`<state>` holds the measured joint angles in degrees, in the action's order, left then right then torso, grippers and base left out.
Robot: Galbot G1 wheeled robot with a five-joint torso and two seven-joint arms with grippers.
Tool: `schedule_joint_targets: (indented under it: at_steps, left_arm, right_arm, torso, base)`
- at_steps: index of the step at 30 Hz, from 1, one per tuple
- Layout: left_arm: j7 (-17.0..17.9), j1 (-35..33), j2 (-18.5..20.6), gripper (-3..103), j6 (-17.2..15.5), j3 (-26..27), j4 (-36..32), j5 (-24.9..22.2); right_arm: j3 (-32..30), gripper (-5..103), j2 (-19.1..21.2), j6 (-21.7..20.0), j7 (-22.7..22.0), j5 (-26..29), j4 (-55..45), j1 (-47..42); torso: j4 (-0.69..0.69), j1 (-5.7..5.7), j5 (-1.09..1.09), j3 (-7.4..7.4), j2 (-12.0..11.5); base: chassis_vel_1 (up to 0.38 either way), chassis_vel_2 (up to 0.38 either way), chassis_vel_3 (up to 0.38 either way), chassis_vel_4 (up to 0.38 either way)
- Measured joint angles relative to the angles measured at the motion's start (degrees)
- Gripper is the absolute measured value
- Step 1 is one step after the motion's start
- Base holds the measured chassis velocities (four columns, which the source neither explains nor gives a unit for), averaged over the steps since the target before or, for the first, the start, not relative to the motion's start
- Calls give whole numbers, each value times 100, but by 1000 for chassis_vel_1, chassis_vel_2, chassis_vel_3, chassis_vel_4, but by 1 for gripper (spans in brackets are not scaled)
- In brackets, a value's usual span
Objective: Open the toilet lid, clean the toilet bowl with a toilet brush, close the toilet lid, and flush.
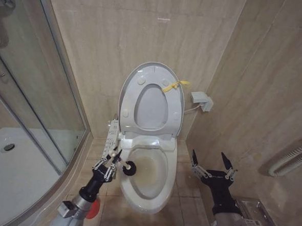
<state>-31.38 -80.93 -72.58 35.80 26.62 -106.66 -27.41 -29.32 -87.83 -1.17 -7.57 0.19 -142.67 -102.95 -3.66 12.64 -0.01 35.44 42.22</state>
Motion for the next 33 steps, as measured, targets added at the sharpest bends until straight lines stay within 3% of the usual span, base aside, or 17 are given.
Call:
schedule_joint_targets:
  at_steps: [16, 26, 33]
  left_arm:
    - [35, -819, 36, 22, -93, 509, -1160, -139]
    - [1022, -1342, -428, 22, 31, 910, -1006, 442]
    - [1725, -1371, -490, 22, 101, 1217, -580, 758]
  right_arm:
    - [0, 100, 0, 0, 0, 0, 0, 0]
    - [0, 100, 0, 0, 0, 0, 0, 0]
    - [0, 100, 0, 0, 0, 0, 0, 0]
  torso:
    - [0, 0, 1, 0, 0]
    - [0, 1, 1, 0, 0]
    - [-1, 1, 1, 0, 0]
  base:
    - [0, 0, 0, 0]
    - [0, 0, 0, 0]
    - [0, 0, 0, 0]
